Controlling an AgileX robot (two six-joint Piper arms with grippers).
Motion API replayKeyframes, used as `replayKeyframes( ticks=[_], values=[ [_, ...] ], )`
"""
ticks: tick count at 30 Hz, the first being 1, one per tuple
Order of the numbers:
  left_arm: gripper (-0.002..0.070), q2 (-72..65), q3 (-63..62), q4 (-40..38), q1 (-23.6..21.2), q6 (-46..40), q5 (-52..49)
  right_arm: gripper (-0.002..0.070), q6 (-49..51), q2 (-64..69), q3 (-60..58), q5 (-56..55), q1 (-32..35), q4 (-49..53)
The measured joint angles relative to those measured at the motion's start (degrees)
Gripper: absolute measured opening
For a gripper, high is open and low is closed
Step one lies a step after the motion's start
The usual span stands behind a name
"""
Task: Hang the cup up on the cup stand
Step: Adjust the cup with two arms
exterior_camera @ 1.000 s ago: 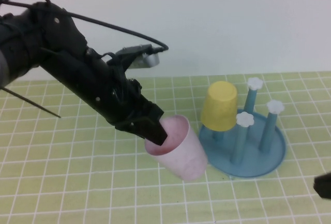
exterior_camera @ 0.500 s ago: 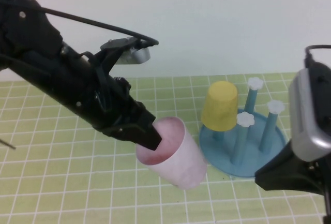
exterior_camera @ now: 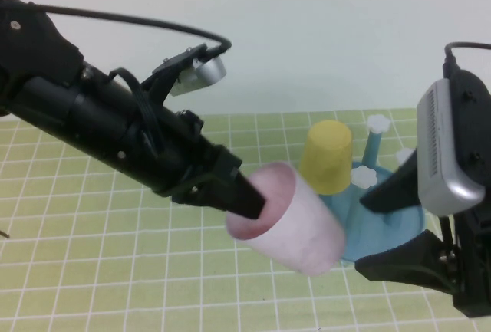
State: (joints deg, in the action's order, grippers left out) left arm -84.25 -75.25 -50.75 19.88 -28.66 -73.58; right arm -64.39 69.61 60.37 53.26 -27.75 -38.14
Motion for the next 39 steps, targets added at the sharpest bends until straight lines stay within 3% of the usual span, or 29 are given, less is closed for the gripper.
replayKeyframes(
  ticks=[3, 9, 17, 24, 27, 31, 33, 39],
  values=[
    [0.0000, 0.0, 0.0, -3.6, 0.0, -1.0, 0.0, 0.0600, 0.0, 0.3, 0.0, -2.4, 0.0, -0.6],
    [0.0000, 0.0, 0.0, -4.6, 0.0, -1.1, 0.0, 0.0641, -2.6, 2.3, 0.0, -4.6, 0.0, -3.1],
    [0.0000, 0.0, 0.0, -4.8, 0.0, -1.5, 0.0, 0.0635, -3.8, 6.0, 0.0, -4.5, -0.1, -7.1],
    [0.0006, 0.0, 0.0, -4.5, 0.0, -2.8, 0.0, 0.0526, -4.4, 8.0, 0.0, -4.0, -0.1, -9.1],
    [0.0078, 0.0, 0.0, -4.5, 0.0, -5.7, 0.0, 0.0520, -4.4, 8.0, 0.0, -3.9, -0.1, -9.1],
    [0.0286, 0.0, -1.2, -3.8, -0.1, -7.7, 0.0, 0.0519, -4.4, 8.1, 0.0, -3.8, -0.1, -9.2],
    [0.0342, 0.0, -3.3, -2.4, -0.1, -7.0, 0.0, 0.0519, -4.4, 8.3, 0.0, -3.8, -0.1, -9.2],
    [0.0261, 1.3, -10.6, 3.5, -0.1, -4.4, 0.0, 0.0518, -4.1, 8.4, 0.0, -3.4, -0.1, -9.2]
  ],
)
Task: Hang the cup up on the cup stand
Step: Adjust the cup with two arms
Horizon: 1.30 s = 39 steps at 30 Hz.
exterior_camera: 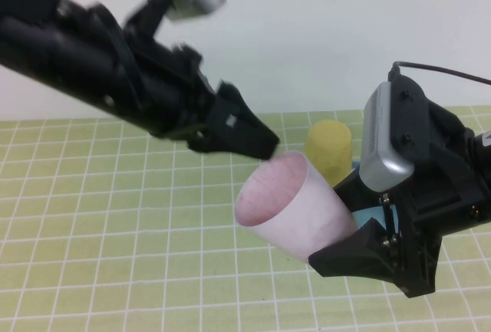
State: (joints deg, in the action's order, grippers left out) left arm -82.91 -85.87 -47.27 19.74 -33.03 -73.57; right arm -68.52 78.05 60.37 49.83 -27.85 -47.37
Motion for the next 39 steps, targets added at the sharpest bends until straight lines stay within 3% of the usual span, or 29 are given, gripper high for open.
replayKeyframes(
  ticks=[6, 10, 22, 31, 39],
  values=[
    [0.0229, 5.0, 0.5, 8.3, 0.2, 0.3, 0.0, 0.0518, 4.2, 0.0, 0.0, 0.2, 0.0, 1.6],
    [0.0229, 8.7, 2.4, 8.2, 1.7, 0.5, 0.0, 0.0517, 5.7, 0.0, 0.0, 0.3, 0.0, 2.3],
    [0.0235, 12.5, 9.9, 13.4, 15.1, -4.7, 0.0, 0.0517, 7.1, 0.0, 0.0, 1.6, -0.1, 2.4],
    [0.0237, 12.4, 9.9, 16.8, 15.5, -7.2, 0.1, 0.0517, 4.5, 0.0, 0.1, 9.0, -0.1, 3.2],
    [0.0237, 12.4, 9.9, 12.0, 15.5, -10.3, 0.7, 0.0517, 3.7, 0.0, 0.1, 9.9, -0.1, 2.7]
  ],
)
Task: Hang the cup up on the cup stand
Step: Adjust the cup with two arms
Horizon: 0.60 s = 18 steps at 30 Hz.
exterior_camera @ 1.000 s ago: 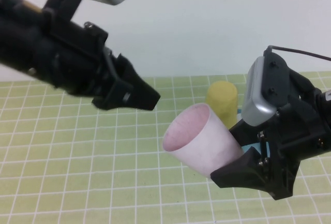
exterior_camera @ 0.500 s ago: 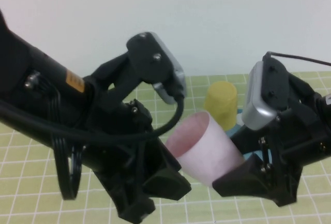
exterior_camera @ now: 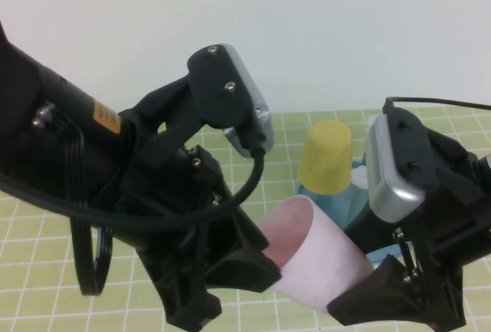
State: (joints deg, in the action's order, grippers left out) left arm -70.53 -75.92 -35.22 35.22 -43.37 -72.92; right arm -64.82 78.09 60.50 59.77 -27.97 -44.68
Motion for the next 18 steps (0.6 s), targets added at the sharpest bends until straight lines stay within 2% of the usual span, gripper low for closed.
replayKeyframes(
  ticks=[14, 16, 18],
  values=[
    [0.0235, 0.0, 0.0, -0.8, 0.0, -0.3, 0.8, 0.0517, -8.0, 0.0, 0.0, 0.6, 0.0, -10.6],
    [0.0209, 0.0, 0.0, -0.2, 0.0, -0.7, 0.9, 0.0517, -8.1, 0.0, 0.0, 0.6, 0.0, -10.9],
    [0.0115, 0.0, 0.0, 0.9, 0.0, -0.8, 0.8, 0.0517, -8.2, 0.0, 0.0, 0.6, 0.0, -11.1]
  ],
)
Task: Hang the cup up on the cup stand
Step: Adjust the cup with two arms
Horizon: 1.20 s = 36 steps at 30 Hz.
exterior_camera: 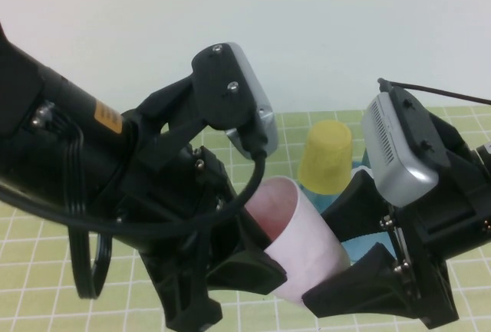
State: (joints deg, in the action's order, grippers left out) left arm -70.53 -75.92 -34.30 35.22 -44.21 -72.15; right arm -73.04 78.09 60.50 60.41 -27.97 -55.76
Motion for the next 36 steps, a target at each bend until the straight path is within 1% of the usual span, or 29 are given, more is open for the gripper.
replayKeyframes(
  ticks=[2, 11, 14, 16, 18, 23, 26, 28, 31, 36],
  values=[
    [0.0003, 0.0, 0.0, 1.2, 0.0, -1.2, 0.0, 0.0517, 0.0, 0.0, 0.0, -0.4, 0.0, 0.0],
    [0.0000, 0.0, 0.0, 1.1, 0.0, -2.0, 0.9, 0.0522, -0.5, 0.0, 0.0, -0.8, 0.0, -0.1],
    [0.0000, 0.0, 0.0, 1.1, 0.0, -2.0, 1.0, 0.0574, -0.2, 0.0, 0.0, -0.9, 0.0, -0.2],
    [0.0000, 0.0, 0.0, 1.1, 0.0, -2.4, 1.0, 0.0637, 1.0, 0.0, 0.0, -0.9, 0.0, -0.4],
    [0.0000, 0.0, 0.0, 1.5, 0.0, -2.4, 1.1, 0.0667, 2.9, 0.0, 0.0, -1.0, 0.0, -0.7],
    [0.0000, 0.0, 0.0, 3.7, 0.0, -0.1, 1.4, 0.0690, 7.5, 0.0, 0.0, -1.3, 0.0, -1.0],
    [0.0001, 0.1, 0.0, 7.3, 0.0, 2.4, 1.2, 0.0692, 9.0, 0.0, 0.0, -1.7, 0.0, -0.6],
    [0.0001, 0.2, 0.1, 9.5, 0.0, 3.9, 0.8, 0.0692, 11.6, 0.0, 0.0, -1.9, 0.0, -0.5],
    [0.0001, 1.0, 0.1, 10.5, 0.0, 4.8, 0.9, 0.0693, 17.3, -0.1, 0.0, -3.0, 0.9, -0.5],
    [0.0001, 3.2, 0.2, 10.9, 0.0, 6.0, 3.2, 0.0693, 27.9, -2.1, 0.0, -7.1, 8.1, -2.5]
  ],
)
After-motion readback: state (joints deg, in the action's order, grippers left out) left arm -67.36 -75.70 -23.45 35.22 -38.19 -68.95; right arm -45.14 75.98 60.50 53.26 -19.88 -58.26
